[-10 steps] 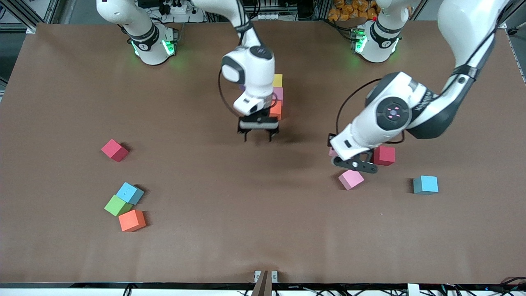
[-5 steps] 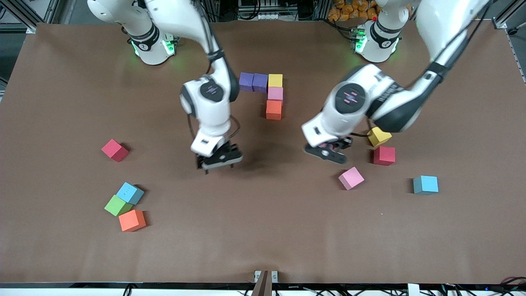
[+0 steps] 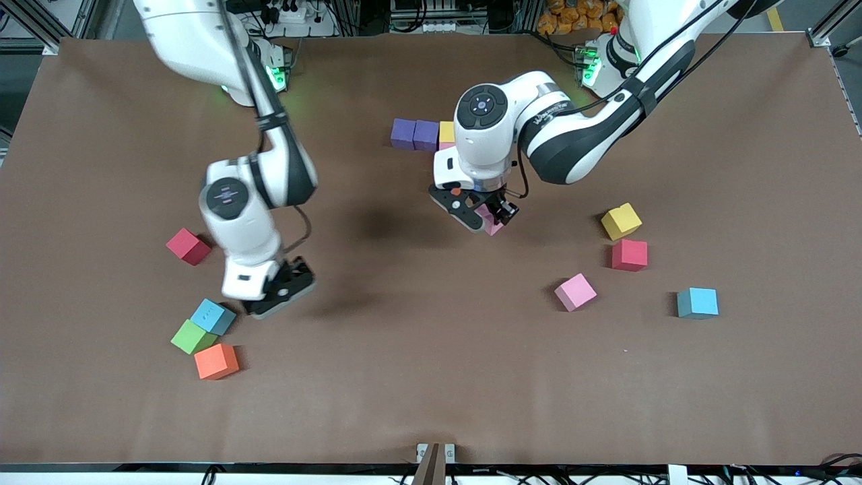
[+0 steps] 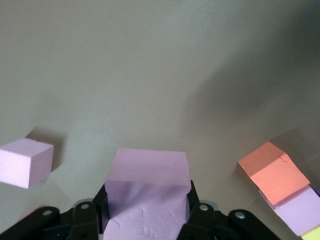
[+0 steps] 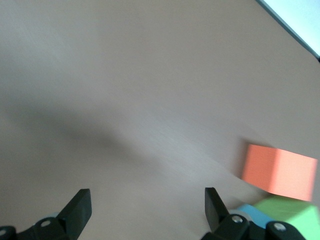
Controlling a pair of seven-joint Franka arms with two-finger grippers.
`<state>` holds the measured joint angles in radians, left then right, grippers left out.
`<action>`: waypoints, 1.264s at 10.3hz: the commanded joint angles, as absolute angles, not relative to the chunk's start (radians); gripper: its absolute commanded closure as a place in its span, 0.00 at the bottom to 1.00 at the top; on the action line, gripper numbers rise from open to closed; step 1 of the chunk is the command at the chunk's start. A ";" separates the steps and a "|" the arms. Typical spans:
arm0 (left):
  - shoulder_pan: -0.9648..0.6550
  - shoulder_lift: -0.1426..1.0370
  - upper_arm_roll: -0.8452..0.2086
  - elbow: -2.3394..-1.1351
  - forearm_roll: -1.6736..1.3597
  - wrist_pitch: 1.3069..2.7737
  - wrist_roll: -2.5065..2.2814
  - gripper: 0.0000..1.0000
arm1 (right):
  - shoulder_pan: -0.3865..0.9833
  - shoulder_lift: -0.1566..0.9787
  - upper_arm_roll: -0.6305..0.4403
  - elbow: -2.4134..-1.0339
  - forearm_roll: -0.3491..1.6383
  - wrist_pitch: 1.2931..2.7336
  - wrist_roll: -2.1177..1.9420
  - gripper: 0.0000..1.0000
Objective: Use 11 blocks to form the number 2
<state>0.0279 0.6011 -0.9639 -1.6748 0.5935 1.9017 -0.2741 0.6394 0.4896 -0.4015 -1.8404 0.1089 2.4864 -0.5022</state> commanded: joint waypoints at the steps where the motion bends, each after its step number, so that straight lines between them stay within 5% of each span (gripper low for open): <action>1: -0.088 0.652 -0.959 -1.648 0.604 1.907 -0.250 1.00 | 0.462 0.422 -0.304 -1.868 0.206 2.372 -0.767 0.00; 8: -0.343 0.699 -0.867 -1.625 0.606 1.996 -0.057 1.00 | 0.233 0.394 -0.302 -1.937 0.318 2.275 -1.103 0.00; 13: -0.417 0.749 -0.832 -1.623 0.606 2.034 -0.009 1.00 | 0.224 0.573 -0.301 -1.752 0.380 2.315 -1.158 0.00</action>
<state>-0.3746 0.7328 -0.8630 -1.6473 0.5960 2.0327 -0.0230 0.2408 0.4982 -0.3107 -1.8411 0.3334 2.3179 -1.1266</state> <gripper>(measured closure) 0.410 0.000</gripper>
